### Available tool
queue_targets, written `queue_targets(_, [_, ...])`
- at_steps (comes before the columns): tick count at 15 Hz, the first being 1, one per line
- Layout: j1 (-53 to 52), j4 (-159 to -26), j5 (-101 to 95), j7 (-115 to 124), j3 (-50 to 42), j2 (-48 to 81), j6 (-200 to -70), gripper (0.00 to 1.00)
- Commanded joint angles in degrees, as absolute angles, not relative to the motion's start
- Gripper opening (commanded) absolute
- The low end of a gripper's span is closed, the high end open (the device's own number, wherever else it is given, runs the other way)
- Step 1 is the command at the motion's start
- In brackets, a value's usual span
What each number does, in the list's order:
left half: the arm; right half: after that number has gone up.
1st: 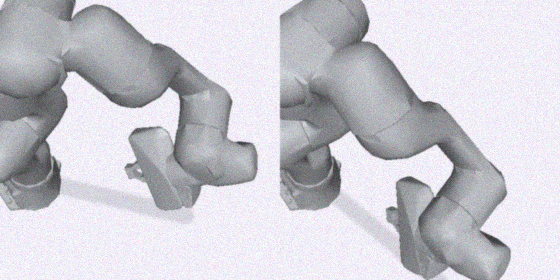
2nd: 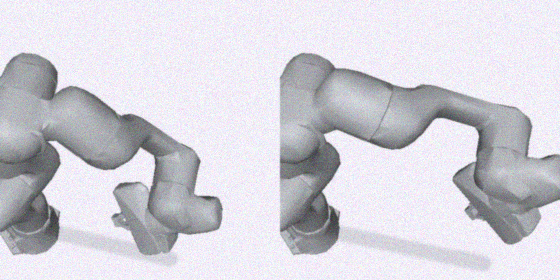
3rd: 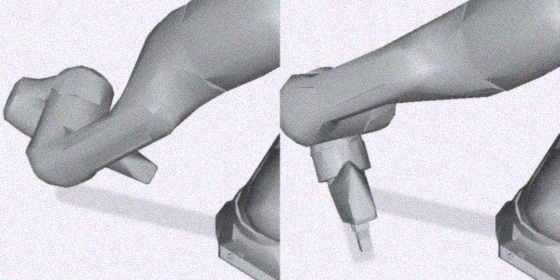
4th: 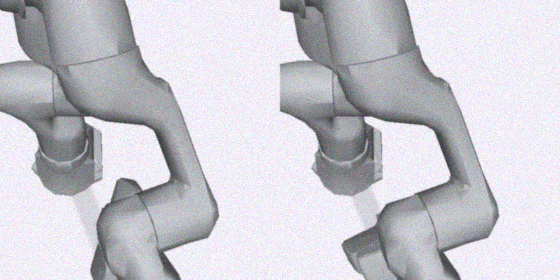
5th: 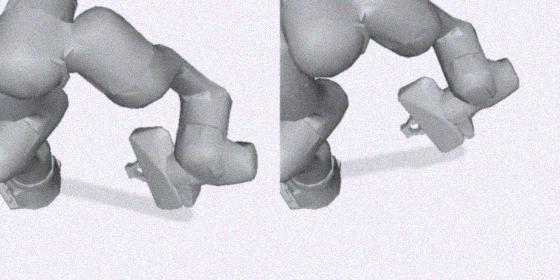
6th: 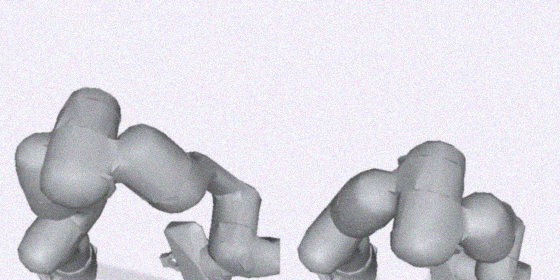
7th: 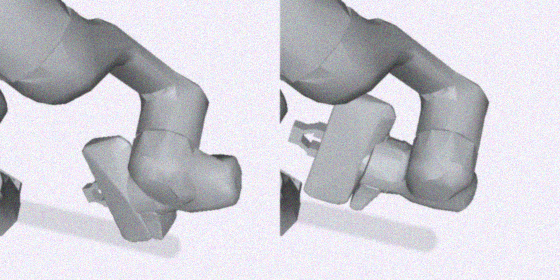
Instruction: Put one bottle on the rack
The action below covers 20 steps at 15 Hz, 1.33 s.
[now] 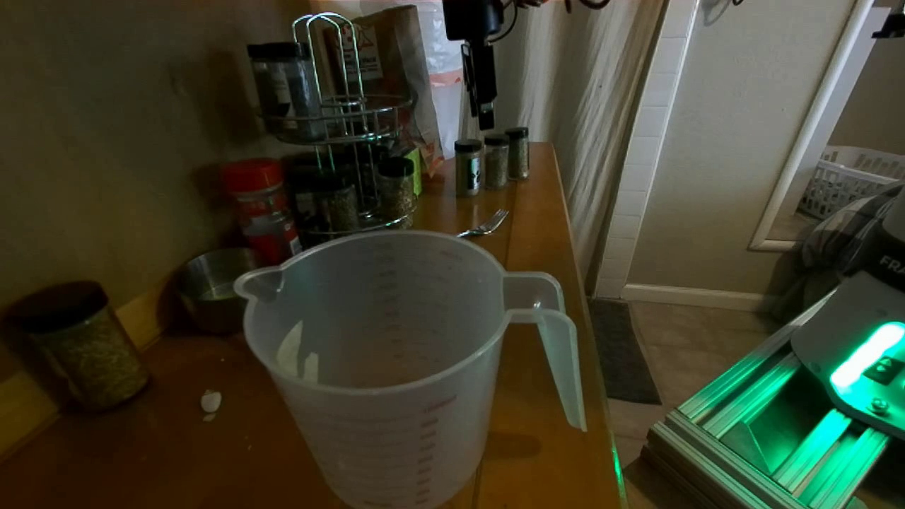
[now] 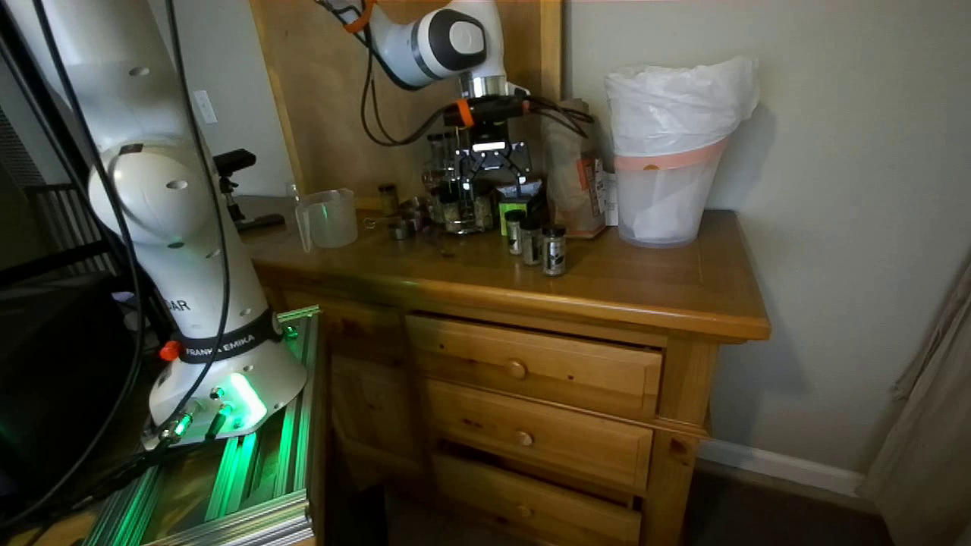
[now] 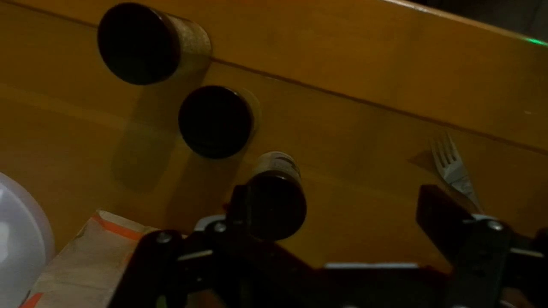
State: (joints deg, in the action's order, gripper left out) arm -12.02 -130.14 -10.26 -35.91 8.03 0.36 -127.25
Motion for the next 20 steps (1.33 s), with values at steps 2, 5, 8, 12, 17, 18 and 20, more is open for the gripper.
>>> queue_targets(2, [-9.43,-127.85,-7.12,-41.29,7.87,3.28,-127.71,1.00])
queue_targets(5, [-8.75,-127.71,-5.14,-43.80,8.20,3.54,-127.24,1.00])
queue_targets(8, [-8.70,-129.31,-3.51,-44.53,8.40,1.80,-127.45,1.00])
queue_targets(12, [-8.86,-128.78,-5.43,-42.82,8.39,2.65,-127.34,1.00])
queue_targets(17, [-8.94,-128.70,-5.07,-43.43,8.53,2.92,-127.47,1.00])
queue_targets(18, [-9.03,-128.54,-4.94,-44.05,8.67,3.11,-127.07,1.00])
queue_targets(20, [-9.16,-128.12,-4.78,-44.62,8.99,3.69,-126.63,1.00])
